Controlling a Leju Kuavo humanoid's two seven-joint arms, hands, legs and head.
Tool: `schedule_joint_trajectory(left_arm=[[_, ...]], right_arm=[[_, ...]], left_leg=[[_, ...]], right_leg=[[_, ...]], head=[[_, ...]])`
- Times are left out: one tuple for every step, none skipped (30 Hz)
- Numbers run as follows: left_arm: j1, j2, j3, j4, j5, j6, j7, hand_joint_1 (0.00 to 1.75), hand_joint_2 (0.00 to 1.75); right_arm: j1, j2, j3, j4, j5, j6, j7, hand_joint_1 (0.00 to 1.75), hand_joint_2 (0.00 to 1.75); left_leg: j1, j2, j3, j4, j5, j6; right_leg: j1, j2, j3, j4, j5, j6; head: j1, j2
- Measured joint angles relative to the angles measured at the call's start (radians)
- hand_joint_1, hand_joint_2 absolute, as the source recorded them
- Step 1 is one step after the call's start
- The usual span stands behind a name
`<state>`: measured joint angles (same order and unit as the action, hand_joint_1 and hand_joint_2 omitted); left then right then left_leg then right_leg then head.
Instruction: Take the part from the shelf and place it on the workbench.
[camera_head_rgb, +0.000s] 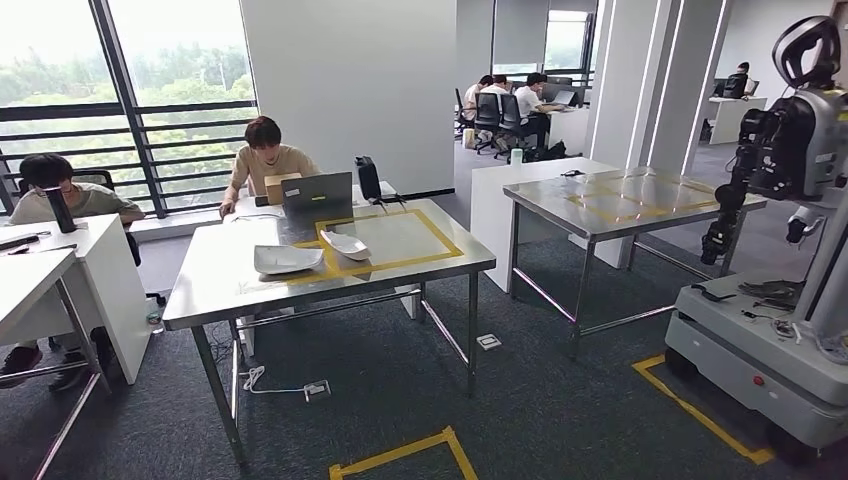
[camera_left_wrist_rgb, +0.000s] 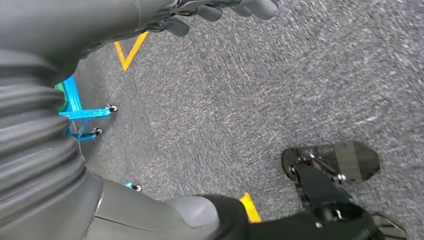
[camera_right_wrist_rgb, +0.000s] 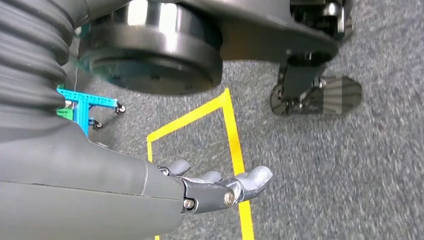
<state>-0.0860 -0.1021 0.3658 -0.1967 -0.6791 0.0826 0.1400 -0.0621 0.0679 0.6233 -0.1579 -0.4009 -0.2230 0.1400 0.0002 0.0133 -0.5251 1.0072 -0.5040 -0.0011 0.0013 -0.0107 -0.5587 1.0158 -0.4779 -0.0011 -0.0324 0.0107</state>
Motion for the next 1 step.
schedule_joint_trajectory(left_arm=[[0.0, 0.001, 0.001, 0.0, 0.0, 0.001, 0.001, 0.0, 1.75]], right_arm=[[-0.001, 0.001, 0.0, 0.0, 0.0, 0.001, 0.0, 0.0, 1.75]], left_leg=[[0.0, 0.0, 0.0, 0.0, 0.001, -0.001]], right_leg=[[0.0, 0.0, 0.0, 0.0, 0.0, -0.001]], head=[[0.0, 0.0]])
